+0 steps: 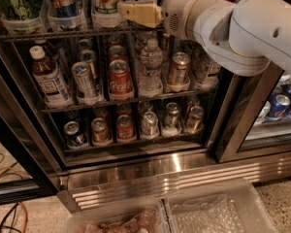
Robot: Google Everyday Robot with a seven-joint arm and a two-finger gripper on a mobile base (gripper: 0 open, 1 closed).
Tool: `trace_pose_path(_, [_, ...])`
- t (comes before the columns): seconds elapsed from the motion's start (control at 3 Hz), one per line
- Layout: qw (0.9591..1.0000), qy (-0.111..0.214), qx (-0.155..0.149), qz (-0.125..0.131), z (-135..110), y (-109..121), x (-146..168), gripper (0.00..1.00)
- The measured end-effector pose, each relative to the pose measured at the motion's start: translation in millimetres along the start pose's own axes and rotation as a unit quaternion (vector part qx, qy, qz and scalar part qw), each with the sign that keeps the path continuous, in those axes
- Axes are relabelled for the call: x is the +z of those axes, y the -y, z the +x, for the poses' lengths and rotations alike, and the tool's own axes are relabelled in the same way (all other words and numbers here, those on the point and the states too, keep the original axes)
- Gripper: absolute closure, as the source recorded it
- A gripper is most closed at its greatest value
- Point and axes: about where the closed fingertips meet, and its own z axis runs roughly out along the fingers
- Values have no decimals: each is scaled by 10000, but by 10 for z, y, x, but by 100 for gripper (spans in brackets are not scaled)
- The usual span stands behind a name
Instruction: Pick pepsi can from top shelf of fridge
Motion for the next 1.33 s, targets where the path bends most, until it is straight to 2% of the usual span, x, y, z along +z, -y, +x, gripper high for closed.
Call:
trace_pose_path(0.33, [10000, 1, -1, 0, -2, 0, 0, 23])
trace_pose_path(0.67, [10000, 2, -22, -11, -8, -6, 0, 36])
trace_pose_path(1.33, [10000, -1, -49, -16, -10, -8, -5, 83])
